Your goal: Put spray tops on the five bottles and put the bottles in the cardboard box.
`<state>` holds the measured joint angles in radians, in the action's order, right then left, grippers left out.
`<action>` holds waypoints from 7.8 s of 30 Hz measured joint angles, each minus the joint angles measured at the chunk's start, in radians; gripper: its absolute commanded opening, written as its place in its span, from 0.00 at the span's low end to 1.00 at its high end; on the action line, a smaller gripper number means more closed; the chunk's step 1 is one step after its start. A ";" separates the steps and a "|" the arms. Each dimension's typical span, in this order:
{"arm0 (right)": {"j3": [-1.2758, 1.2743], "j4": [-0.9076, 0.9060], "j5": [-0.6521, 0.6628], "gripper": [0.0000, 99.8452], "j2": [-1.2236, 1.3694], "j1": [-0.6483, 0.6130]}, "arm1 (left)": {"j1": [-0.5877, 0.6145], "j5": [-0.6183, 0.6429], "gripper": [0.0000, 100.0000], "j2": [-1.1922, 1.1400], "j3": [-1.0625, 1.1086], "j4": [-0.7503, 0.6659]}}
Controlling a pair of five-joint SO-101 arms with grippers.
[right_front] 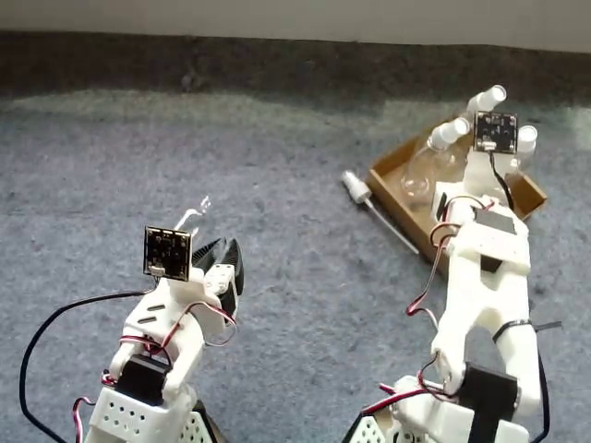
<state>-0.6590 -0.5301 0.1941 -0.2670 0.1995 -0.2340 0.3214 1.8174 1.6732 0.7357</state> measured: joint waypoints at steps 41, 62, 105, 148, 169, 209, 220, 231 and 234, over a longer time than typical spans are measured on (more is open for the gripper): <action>-0.468 -0.219 -0.170 0.16 -0.921 -0.554 | 0.000 -0.129 0.00 0.000 0.000 0.000; -0.735 0.037 -0.172 0.12 -0.925 -0.695 | 0.226 -0.129 0.00 0.000 0.000 -0.114; -0.588 -0.133 -0.172 0.17 -0.882 -0.698 | 0.609 -0.371 0.00 0.000 -0.117 0.261; 0.882 -0.660 -0.358 0.17 0.408 -0.914 | 0.606 -0.497 0.00 0.002 -0.072 0.578; 0.882 -0.542 -0.732 0.17 0.594 -0.914 | 0.606 -0.497 0.00 0.002 -0.072 0.578; 1.556 -0.916 -0.744 0.32 1.129 -0.916 | 0.681 -0.497 0.00 0.003 -0.072 0.552; 1.685 -0.924 -0.744 0.32 1.281 -0.916 | 0.681 -0.497 0.00 0.003 -0.072 0.534; 1.686 -0.934 -0.655 0.32 1.286 -0.916 | 0.681 -0.497 0.00 0.003 -0.072 0.532; 1.686 -0.990 -0.631 0.32 1.290 -0.916 | 0.681 -0.497 0.00 0.003 -0.072 0.532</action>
<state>1.0273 -1.5198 -0.4365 1.0234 -0.7165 0.4473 -0.1757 1.8205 1.6011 1.2681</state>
